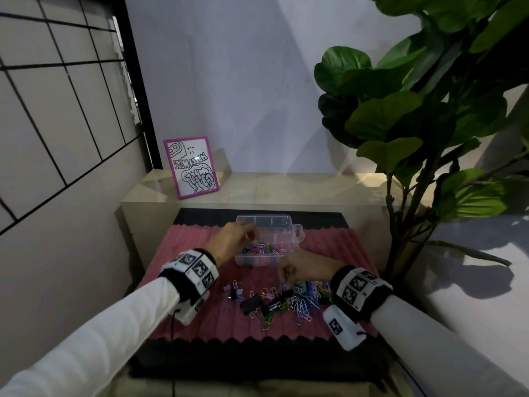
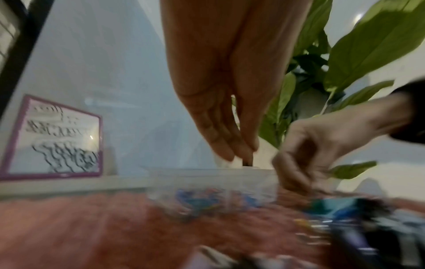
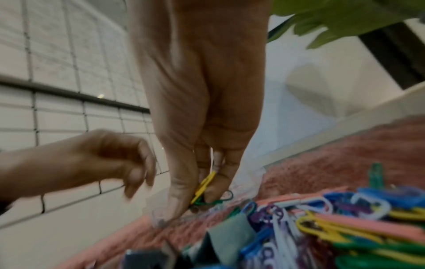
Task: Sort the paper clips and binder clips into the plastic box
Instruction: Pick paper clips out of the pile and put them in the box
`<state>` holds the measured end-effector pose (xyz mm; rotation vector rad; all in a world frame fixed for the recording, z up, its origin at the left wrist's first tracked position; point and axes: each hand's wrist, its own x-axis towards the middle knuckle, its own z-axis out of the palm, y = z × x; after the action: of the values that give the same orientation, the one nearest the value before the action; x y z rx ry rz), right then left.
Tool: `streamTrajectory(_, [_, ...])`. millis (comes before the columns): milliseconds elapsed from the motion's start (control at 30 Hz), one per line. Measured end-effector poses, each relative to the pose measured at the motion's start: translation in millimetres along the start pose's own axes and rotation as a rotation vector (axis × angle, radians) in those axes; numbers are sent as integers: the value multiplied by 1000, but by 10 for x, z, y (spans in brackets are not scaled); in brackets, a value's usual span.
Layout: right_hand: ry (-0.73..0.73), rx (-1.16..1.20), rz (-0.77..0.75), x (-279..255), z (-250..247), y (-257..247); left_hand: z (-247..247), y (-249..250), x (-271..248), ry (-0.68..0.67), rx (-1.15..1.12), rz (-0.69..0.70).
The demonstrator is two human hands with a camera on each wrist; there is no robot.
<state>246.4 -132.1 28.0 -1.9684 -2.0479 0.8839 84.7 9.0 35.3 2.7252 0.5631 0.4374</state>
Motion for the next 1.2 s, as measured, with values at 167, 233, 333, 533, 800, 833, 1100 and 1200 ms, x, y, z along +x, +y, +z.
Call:
streamTrajectory(167, [209, 256, -18, -107, -114, 171, 181, 427, -173, -534, -58, 61])
streamTrajectory(233, [267, 299, -20, -116, -190, 211, 289, 509, -155, -596, -27, 31])
streamTrajectory(333, [346, 359, -16, -148, -300, 208, 358, 576, -115, -639, -18, -35])
streamTrajectory(533, [439, 391, 74, 82, -419, 186, 311, 526, -148, -692, -20, -87])
streamTrajectory(800, [519, 354, 93, 640, -394, -24, 209, 286, -282, -611, -312, -166])
streamTrajectory(833, [475, 332, 88, 664, -379, -30, 187, 237, -294, -593, -356, -192])
streamTrajectory(1100, [376, 6, -21, 311, -299, -77, 85, 28, -360, -533, -318, -227])
streamTrajectory(1200, [211, -49, -139, -19, -185, -75, 96, 49, -351, -496, -175, -185])
